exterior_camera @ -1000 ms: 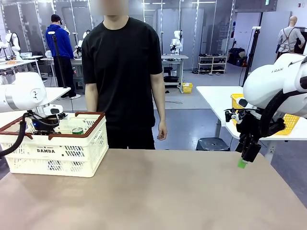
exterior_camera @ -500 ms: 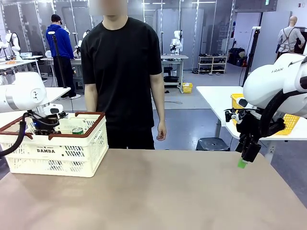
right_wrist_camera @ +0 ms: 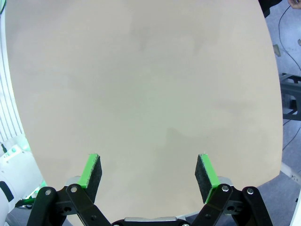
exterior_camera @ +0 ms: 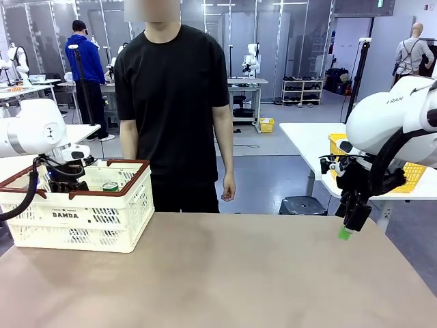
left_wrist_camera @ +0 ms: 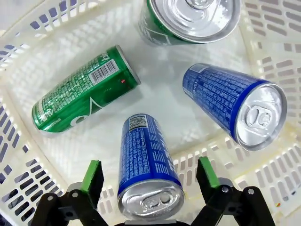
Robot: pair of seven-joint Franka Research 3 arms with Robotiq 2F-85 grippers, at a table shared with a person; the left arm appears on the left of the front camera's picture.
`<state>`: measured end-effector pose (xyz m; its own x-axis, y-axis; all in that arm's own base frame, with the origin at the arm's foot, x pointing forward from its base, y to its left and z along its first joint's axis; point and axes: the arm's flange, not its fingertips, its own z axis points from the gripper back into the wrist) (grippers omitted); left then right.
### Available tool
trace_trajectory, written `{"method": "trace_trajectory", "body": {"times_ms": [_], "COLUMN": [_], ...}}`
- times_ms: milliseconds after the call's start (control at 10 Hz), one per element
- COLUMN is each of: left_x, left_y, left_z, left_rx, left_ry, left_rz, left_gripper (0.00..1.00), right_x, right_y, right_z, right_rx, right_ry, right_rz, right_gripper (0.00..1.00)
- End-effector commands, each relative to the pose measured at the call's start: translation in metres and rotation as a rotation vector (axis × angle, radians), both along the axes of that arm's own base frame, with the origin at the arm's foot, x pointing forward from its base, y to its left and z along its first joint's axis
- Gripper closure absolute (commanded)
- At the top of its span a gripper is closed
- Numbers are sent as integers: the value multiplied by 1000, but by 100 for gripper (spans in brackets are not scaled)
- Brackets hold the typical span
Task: Place the drinks into the Shopping basket.
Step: Pick up one drink and place it into the Shopping basket.
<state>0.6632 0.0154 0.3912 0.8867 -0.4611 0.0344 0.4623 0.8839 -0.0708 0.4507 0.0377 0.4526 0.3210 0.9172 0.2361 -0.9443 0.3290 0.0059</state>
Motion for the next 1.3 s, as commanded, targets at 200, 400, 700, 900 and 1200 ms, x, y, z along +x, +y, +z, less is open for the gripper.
{"method": "trace_trajectory", "body": {"times_ms": [200, 400, 700, 900, 1200], "left_x": [-21, -23, -10, -10, -10], "left_y": [-2, -1, -2, -2, -2], "left_z": [26, 35, 35, 35, 35], "left_rx": [17, 27, 8, 8, 8], "left_ry": [-98, -119, -77, -77, -77], "left_rz": [-39, -49, -24, -24, -24], "left_gripper": [0, 0, 0, 0, 0], "right_x": [-1, -1, -1, -1, -1], "right_y": [-1, -1, -1, -1, -1], "right_z": [0, 0, 0, 0, 0], "right_rx": [1, 1, 1, 1, 1], "right_ry": [2, 2, 2, 2, 2], "right_rz": [4, 4, 4, 4, 4], "right_gripper": [0, 0, 0, 0, 0]}}
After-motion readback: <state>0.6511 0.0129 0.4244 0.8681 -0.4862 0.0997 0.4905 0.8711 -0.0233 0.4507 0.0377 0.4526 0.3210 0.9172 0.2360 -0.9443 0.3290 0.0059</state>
